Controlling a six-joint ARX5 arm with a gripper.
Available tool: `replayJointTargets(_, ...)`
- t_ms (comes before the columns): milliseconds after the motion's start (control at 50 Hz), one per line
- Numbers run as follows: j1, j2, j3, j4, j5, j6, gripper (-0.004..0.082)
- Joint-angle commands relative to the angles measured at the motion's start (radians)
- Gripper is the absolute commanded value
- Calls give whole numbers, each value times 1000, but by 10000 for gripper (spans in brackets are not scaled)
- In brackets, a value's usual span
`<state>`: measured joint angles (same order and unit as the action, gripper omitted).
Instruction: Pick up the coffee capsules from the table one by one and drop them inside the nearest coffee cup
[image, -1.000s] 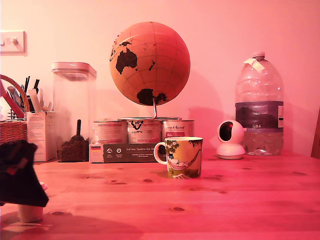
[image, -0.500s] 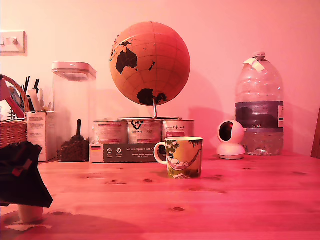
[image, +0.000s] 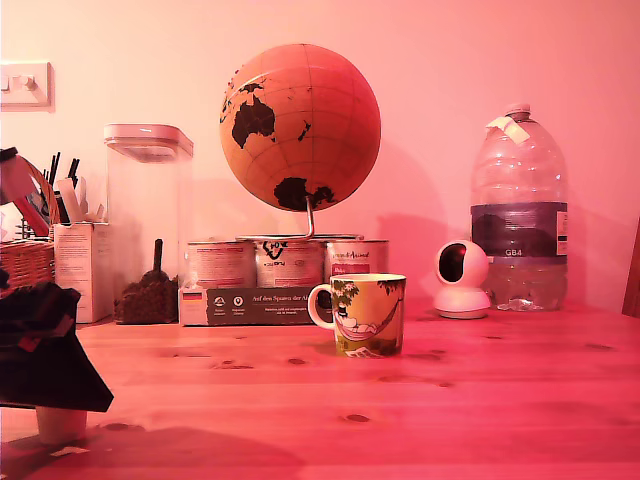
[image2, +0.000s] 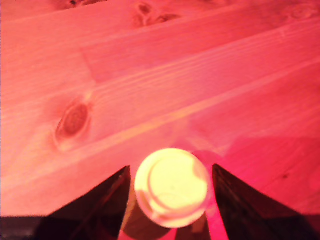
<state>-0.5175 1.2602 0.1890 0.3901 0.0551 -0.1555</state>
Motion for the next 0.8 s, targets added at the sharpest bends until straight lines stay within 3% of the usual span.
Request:
replayJointTargets(0,-3,6,13,10,5,7,407)
replayJointTargets(400,-2,6,13,8,5,52,196)
replayJointTargets(780,-2,2,13,8,6,64,156)
